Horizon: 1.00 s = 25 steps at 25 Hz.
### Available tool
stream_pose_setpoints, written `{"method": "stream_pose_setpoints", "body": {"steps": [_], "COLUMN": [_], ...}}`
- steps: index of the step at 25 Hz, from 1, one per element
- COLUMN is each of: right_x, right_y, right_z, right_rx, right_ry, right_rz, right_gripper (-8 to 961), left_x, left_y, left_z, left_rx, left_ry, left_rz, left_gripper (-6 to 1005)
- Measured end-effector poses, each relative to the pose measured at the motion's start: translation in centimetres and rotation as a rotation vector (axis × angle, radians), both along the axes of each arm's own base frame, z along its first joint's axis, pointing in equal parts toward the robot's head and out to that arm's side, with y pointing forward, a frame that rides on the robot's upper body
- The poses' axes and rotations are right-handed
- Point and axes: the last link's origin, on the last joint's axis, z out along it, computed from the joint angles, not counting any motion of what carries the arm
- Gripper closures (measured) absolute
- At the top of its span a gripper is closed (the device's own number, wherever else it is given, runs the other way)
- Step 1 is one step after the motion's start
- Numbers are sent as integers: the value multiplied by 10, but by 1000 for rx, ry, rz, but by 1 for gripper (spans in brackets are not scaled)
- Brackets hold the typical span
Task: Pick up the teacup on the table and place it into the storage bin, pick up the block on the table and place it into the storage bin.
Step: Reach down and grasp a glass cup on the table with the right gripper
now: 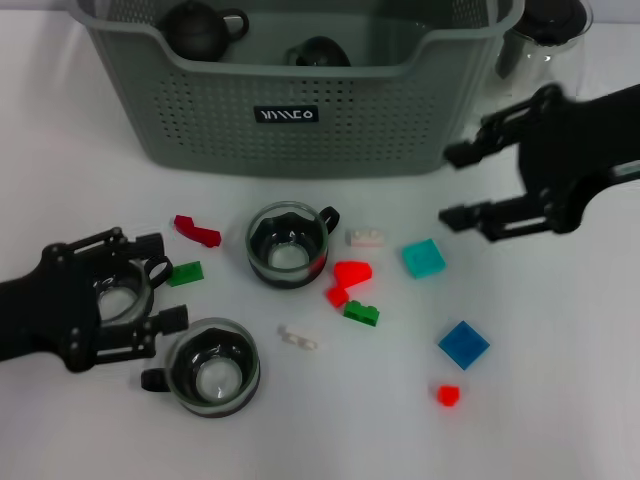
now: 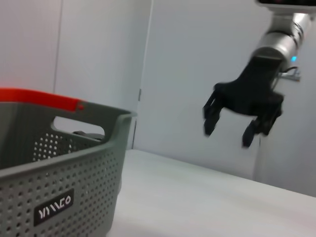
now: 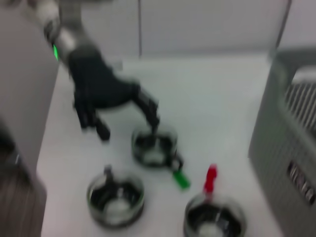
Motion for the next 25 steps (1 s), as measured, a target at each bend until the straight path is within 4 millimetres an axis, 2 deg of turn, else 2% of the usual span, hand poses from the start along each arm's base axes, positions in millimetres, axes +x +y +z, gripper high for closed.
{"method": "stream_pose_setpoints", "body": {"steps": [6, 12, 17, 25], "right_x": [-30, -51, -52, -42], "right_y": [10, 7, 7, 12], "right_z": [-40, -89, -128, -160], "right_rx": [-74, -101, -72, -58], "right_ry": [-241, -342, -345, -274], "right_rz": [54, 197, 290, 302], "right_gripper": [347, 348, 348, 347], "left_x": [-3, -3, -3, -3], "left_y": [-5, -6, -6, -6], "left_z": [-2, -2, -2, -3], "left_rx": [0, 11, 12, 14], "left_ry": [-2, -14, -12, -16], "left_rz": [19, 24, 23, 25], "left_gripper": [155, 155, 155, 155]}}
